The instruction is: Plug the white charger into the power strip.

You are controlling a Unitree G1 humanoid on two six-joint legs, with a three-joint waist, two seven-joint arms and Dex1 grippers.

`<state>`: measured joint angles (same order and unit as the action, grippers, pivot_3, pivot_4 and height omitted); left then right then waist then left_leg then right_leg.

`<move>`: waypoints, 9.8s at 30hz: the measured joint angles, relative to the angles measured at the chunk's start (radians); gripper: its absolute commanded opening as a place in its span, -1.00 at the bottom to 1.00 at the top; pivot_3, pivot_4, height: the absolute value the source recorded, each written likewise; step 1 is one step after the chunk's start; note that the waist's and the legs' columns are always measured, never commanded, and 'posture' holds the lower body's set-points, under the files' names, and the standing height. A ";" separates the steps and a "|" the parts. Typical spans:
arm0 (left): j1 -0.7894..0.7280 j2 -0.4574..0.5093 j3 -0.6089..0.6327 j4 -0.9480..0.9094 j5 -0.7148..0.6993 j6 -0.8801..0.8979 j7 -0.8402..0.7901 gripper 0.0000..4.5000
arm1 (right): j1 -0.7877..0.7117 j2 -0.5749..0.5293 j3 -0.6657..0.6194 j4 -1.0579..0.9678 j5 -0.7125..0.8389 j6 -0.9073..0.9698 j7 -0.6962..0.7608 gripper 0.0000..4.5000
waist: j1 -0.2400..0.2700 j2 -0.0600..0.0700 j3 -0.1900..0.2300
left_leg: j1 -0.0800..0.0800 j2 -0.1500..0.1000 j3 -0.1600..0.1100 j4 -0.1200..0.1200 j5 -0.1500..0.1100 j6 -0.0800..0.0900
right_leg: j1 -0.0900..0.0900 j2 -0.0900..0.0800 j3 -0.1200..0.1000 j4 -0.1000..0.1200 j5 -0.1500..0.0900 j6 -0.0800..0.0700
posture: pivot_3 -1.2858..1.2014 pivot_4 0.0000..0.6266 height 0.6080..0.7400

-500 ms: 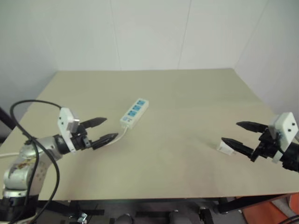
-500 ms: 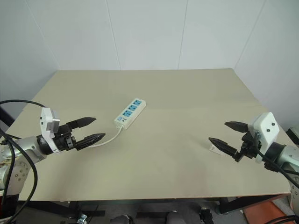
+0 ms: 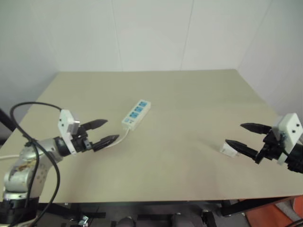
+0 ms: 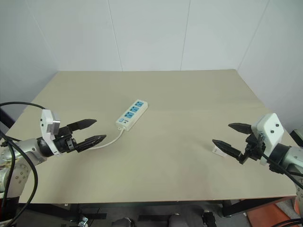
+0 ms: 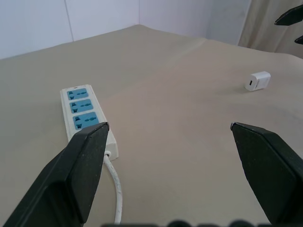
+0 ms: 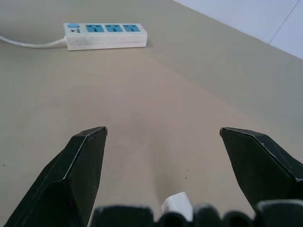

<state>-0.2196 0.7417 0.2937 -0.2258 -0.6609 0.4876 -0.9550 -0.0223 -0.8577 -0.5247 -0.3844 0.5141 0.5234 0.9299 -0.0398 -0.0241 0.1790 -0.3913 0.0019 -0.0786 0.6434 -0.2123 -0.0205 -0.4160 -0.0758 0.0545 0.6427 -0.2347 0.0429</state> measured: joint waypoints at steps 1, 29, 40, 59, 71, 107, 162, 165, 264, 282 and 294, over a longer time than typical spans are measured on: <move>-0.001 -0.001 0.000 0.002 0.002 -0.006 0.002 1.00 | 0.000 0.000 0.000 0.000 0.000 0.000 0.000 1.00 | 0.000 0.000 0.000 | 0.000 0.000 0.000 0.000 0.000 0.000 | 0.000 0.000 0.000 0.000 0.000 0.000 | 0.03 -0.52 1.00; -0.684 -0.459 -0.308 1.211 0.572 -0.537 0.375 1.00 | -0.157 0.039 0.122 -0.038 0.084 -0.012 -0.063 1.00 | 0.024 -0.005 0.002 | 0.002 -0.003 0.000 0.001 0.000 0.000 | 0.010 -0.002 -0.001 -0.014 0.008 0.004 | 0.03 -0.52 1.00; -0.684 -0.486 -0.294 1.263 0.588 -0.585 0.404 1.00 | -0.165 0.039 0.121 -0.039 0.101 -0.012 -0.069 1.00 | 0.025 -0.005 0.002 | 0.002 -0.003 0.000 0.001 0.000 0.000 | 0.010 -0.002 0.000 -0.014 0.008 0.004 | 0.03 -0.52 1.00; -0.685 -0.528 -0.265 1.298 0.587 -0.585 0.357 0.47 | -0.227 0.039 0.125 -0.068 0.140 0.009 -0.105 1.00 | 0.028 -0.004 0.001 | 0.004 -0.003 0.000 0.001 0.000 0.000 | 0.013 -0.002 0.000 -0.014 0.006 0.008 | 0.03 -0.52 1.00; -0.543 -0.512 -0.425 1.025 0.560 -0.591 -0.252 0.47 | -0.234 0.014 0.129 -0.059 0.137 0.012 -0.103 1.00 | 0.026 -0.004 0.001 | 0.002 -0.003 0.000 0.001 0.000 0.000 | 0.011 -0.002 0.000 -0.014 0.009 0.003 | 0.03 -0.52 1.00; -0.430 -0.525 -0.515 0.810 0.579 -0.573 -0.315 0.47 | -0.858 -0.273 1.083 0.599 -0.444 0.347 0.378 1.00 | 0.026 0.002 -0.001 | 0.001 -0.003 0.001 0.002 0.000 0.000 | 0.009 -0.003 0.000 -0.016 0.007 0.009 | 0.03 -0.52 1.00; -0.421 -0.440 -0.558 0.758 0.554 -0.550 -0.389 0.47 | -0.473 0.469 0.540 0.375 -0.138 -0.110 0.170 -0.48 | 0.013 0.002 -0.002 | 0.003 -0.003 0.000 0.003 0.000 0.001 | 0.010 -0.002 0.000 -0.012 0.011 0.002 | 0.03 -0.52 1.00; -0.418 -0.435 -0.560 0.749 0.554 -0.549 -0.386 0.47 | -0.466 0.484 0.567 0.392 -0.138 -0.144 0.183 -0.48 | 0.009 0.002 -0.002 | 0.003 -0.003 0.000 0.003 0.000 0.001 | 0.010 -0.001 0.000 -0.012 0.011 0.002 | 0.03 -0.52 1.00; -0.348 -0.310 -0.596 0.603 0.512 -0.467 -0.332 0.47 | -0.439 0.527 0.690 0.723 -0.159 -0.757 0.265 -0.48 | -0.010 -0.002 -0.005 | 0.011 -0.001 0.001 0.001 0.000 0.001 | 0.014 0.001 0.004 -0.011 0.008 0.007 | 0.03 -0.52 1.00; -0.330 -0.285 -0.591 0.584 0.499 -0.464 -0.326 0.47 | -0.537 0.527 0.710 0.824 -0.099 -0.653 0.337 -0.48 | -0.027 -0.004 -0.006 | 0.013 0.000 0.001 0.000 0.000 0.001 | 0.015 0.002 0.005 -0.011 0.008 0.006 | 0.03 -0.52 1.00; -0.319 -0.279 -0.591 0.564 0.497 -0.462 -0.325 0.47 | -0.527 0.537 0.680 0.781 -0.060 -0.518 0.322 -0.48 | -0.026 -0.004 -0.006 | 0.012 0.000 0.001 0.000 0.000 0.001 | 0.014 0.002 0.005 -0.011 0.008 0.006 | 0.03 -0.52 1.00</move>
<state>-0.5381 0.4631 -0.2975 0.3384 -0.1642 0.0255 -1.2800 -0.5489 -0.3207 0.1553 0.3964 0.4542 0.0054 1.2519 -0.0661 -0.0279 0.1733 -0.3797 0.0021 -0.0779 0.6431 -0.2127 -0.0199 -0.4022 -0.0735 0.0591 0.6314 -0.2264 0.0491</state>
